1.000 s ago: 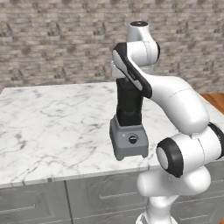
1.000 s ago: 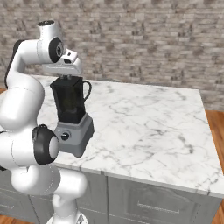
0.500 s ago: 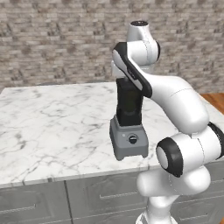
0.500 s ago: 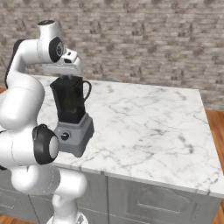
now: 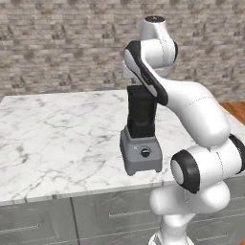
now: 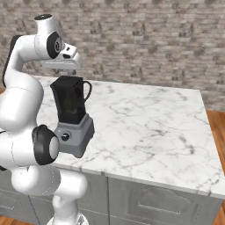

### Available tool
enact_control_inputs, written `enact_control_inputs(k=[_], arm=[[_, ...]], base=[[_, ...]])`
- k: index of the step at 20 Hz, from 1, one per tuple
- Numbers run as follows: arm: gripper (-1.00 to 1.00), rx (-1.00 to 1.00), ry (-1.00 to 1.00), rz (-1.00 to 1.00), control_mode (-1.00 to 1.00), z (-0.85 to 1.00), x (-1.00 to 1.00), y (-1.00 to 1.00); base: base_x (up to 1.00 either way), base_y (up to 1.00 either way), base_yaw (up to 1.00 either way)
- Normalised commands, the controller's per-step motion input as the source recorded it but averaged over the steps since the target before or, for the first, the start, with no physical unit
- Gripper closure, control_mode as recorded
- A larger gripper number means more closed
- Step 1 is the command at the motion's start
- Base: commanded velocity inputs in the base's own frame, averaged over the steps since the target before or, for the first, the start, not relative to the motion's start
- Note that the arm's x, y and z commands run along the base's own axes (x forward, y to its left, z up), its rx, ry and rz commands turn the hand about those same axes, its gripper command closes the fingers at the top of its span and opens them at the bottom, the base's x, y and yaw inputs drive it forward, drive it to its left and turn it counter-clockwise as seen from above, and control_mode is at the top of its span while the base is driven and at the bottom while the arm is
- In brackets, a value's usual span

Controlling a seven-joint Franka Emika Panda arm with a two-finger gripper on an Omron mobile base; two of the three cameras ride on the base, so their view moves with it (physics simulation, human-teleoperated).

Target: Grab the lemon and lime from the fridge, place them in the blender, close the lid, and turn on the blender to create a marinade.

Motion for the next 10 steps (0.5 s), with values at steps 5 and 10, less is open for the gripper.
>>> enact_control_inputs(k=[5,10], arm=[[-1.0,0.0,-0.16,0.0,-1.0,0.3,-0.62,0.07],[-1.0,0.0,-0.16,0.0,-1.0,-0.01,-1.0,0.16]], base=[[0.0,0.0,0.0],[0.0,0.0,0.0]])
